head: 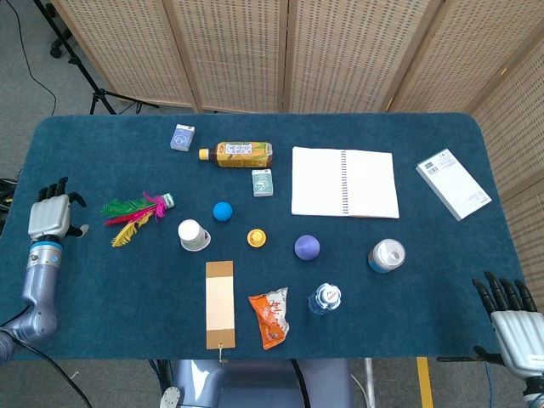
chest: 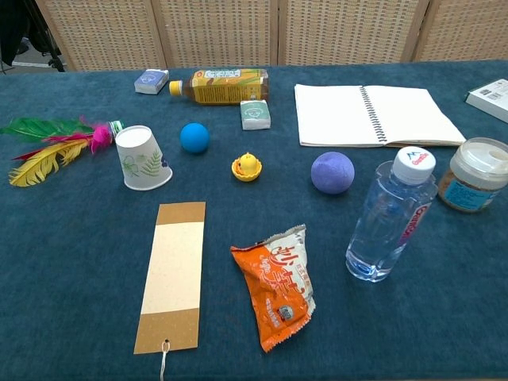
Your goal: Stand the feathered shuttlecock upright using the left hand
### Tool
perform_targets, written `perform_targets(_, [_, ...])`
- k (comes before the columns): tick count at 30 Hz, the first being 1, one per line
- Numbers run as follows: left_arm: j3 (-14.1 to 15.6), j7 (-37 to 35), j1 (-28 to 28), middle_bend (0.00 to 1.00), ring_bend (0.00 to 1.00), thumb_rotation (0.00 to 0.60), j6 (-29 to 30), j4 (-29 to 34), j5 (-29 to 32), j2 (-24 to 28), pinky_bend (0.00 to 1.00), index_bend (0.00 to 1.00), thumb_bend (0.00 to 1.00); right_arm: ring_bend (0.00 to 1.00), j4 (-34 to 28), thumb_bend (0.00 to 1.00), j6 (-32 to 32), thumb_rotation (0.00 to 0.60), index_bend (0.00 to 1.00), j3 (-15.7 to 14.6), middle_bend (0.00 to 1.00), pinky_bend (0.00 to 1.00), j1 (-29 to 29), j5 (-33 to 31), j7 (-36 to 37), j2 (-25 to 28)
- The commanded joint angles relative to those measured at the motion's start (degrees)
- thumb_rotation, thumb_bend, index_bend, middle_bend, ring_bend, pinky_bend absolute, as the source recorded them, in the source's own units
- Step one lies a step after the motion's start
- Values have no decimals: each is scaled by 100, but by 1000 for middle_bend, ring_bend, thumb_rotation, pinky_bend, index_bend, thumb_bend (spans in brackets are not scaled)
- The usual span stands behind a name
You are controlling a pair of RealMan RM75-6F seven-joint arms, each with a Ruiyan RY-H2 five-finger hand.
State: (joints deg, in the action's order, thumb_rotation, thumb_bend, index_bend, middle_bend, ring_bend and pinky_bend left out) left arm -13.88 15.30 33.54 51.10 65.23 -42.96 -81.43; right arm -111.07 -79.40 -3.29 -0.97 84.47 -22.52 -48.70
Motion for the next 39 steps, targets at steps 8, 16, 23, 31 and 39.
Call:
perform_targets(8, [-108, -473, 16, 0, 0, 600, 64, -431, -381, -311, 0, 437, 253, 0, 12, 0, -18, 600, 0, 4, 0, 0, 5, 11, 25, -3])
perform_targets(16, [-174, -685, 83, 0, 0, 600, -53, -917, -483, -626, 0, 444, 253, 0, 26, 0, 6, 600, 0, 0, 0, 0, -3, 7, 34, -11])
perform_targets(23, [-258, -946, 170, 0, 0, 600, -218, -1359, -573, -973, 0, 445, 253, 0, 56, 0, 31, 600, 0, 12, 0, 0, -15, -36, 21, -35])
perform_targets(31, [-333, -1004, 199, 0, 0, 600, -224, -1435, -633, -1126, 0, 462, 253, 0, 94, 0, 79, 600, 0, 17, 0, 0, -37, -78, 31, -56])
perform_targets(39, [-405, -1020, 214, 0, 0, 600, -146, -1367, -712, -1168, 0, 489, 256, 0, 103, 0, 102, 600, 0, 11, 0, 0, -49, -81, 32, -66])
